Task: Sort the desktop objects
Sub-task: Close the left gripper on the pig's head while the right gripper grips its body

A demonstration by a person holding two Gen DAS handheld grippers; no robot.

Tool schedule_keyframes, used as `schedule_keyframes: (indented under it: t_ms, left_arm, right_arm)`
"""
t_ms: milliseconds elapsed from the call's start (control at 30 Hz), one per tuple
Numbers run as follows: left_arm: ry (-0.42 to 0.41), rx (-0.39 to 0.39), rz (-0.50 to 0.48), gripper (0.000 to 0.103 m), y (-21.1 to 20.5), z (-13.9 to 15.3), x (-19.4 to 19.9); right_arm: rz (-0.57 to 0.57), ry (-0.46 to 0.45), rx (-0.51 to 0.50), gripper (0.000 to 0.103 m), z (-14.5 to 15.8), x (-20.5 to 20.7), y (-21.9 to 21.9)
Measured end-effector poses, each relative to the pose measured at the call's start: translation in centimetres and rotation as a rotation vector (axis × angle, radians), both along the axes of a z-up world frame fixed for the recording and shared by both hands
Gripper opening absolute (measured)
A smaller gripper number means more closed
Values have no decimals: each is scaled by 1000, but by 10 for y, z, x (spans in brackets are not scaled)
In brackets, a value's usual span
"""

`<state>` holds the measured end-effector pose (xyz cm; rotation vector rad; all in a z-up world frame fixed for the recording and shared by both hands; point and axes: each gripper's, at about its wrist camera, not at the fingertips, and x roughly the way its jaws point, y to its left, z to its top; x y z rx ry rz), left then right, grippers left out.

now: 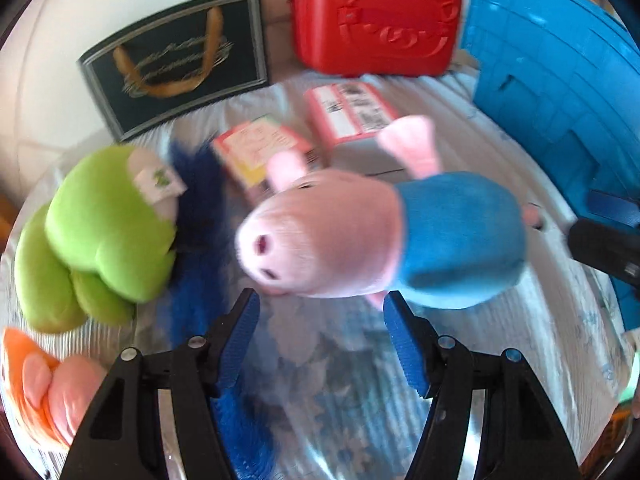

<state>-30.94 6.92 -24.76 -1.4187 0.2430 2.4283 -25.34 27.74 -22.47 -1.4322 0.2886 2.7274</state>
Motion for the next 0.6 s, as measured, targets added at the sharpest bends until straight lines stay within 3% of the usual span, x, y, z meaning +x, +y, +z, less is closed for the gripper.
schedule_keyframes:
  t_ms: [133,333,467,600]
  left_arm:
    - [-21,-11,26,64,-13,-5,2]
    - [15,52,-8,64,-22,15,-7]
    - [-34,12,-52,67,-5,-3,-27]
    - [-52,40,-90,67,12,-19,-40]
  right_arm:
    - [30,-37,-34,103,-12,4,1]
    - [58,-20,-4,103,-10,3,-11]
    - [47,-40,-44,103,-17,-9,-6]
    - [41,-74,-76,103,-35,-25,-6]
